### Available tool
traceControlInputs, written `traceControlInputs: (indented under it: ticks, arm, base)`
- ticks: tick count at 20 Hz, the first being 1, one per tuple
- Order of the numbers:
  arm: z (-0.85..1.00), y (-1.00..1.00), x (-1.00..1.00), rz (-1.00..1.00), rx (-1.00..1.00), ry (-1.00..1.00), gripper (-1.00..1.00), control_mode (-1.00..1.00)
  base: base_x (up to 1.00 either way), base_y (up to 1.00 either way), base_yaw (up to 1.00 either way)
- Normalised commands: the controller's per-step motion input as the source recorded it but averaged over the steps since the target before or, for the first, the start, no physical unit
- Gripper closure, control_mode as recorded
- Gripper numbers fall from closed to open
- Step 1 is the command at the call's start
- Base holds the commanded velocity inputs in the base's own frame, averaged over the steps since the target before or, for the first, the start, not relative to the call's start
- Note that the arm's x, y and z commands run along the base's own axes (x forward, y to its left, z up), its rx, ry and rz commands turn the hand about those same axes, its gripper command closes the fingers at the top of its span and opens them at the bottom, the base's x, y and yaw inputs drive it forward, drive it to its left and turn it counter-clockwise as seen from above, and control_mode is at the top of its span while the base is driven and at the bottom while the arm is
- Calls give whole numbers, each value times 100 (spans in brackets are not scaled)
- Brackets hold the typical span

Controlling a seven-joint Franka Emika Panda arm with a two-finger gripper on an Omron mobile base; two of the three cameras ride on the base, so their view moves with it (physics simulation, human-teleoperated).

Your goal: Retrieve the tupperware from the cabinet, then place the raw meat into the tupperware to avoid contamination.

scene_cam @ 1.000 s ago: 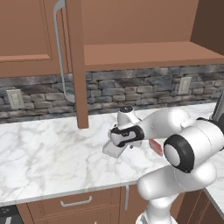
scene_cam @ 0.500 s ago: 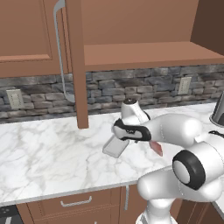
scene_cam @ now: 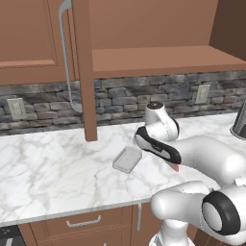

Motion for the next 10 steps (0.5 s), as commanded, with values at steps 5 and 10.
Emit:
traceControlInputs:
  ticks: [5, 10]
  arm:
    - [16, -57, -14, 19, 0, 1, -100, -100]
    - [0, -54, -8, 21, 2, -1, -100, -100]
  base:
    - [0, 0, 0]
    - [0, 0, 0]
